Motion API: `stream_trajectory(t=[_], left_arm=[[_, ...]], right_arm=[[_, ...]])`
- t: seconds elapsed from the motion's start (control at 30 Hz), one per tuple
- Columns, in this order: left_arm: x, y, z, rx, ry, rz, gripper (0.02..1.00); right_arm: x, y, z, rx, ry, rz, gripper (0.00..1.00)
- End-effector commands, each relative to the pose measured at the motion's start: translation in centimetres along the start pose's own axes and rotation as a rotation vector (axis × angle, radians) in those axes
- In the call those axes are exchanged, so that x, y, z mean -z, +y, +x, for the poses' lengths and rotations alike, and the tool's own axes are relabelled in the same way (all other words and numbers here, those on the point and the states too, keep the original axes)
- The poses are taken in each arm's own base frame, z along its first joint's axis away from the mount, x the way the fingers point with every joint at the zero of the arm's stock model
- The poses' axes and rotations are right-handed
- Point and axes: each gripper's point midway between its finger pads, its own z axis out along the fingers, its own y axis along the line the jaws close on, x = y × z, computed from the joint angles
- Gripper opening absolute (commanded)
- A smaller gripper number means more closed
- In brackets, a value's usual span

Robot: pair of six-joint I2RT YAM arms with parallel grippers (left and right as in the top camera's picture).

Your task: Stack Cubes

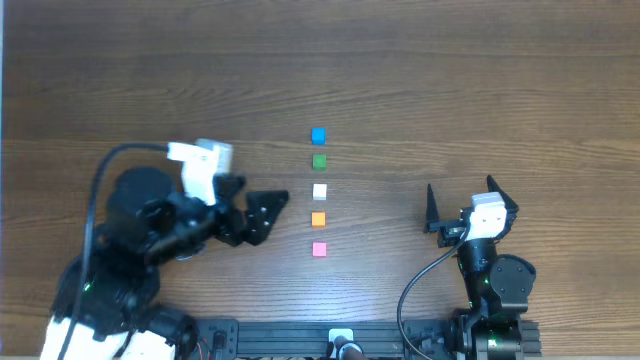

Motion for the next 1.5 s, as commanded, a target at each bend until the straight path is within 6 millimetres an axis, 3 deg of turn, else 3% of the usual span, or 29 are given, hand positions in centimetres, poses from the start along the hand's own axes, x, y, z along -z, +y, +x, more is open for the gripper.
stream_trajectory(t=[0.03,0.3,0.47,0.67,0.93,1.5], left_arm=[[-2.7,0.4,3.6,0.19,0.165,-0.112,0.993],[-6.7,-0.6,9.4,0.281,0.32,-0.276,0.993],[-8.5,0.4,13.0,0.317,0.373,-0.435,0.974],[-10.3,2.3,15.5,0.307,0.38,-0.59,0.947],[-12.4,4.5,17.3,0.273,0.408,-0.691,0.904],[-15.8,5.5,19.0,0.151,0.464,-0.67,0.847]], right_arm=[[0.0,0.1,0.3,0.004,0.003,-0.002,0.993],[0.0,0.1,0.3,0.004,0.003,-0.002,0.993],[0.0,0.1,0.3,0.004,0.003,-0.002,0.991],[0.0,0.1,0.3,0.004,0.003,-0.002,0.993],[0.0,0.1,0.3,0.004,0.003,-0.002,0.993],[0.0,0.1,0.3,0.004,0.003,-0.002,0.991]])
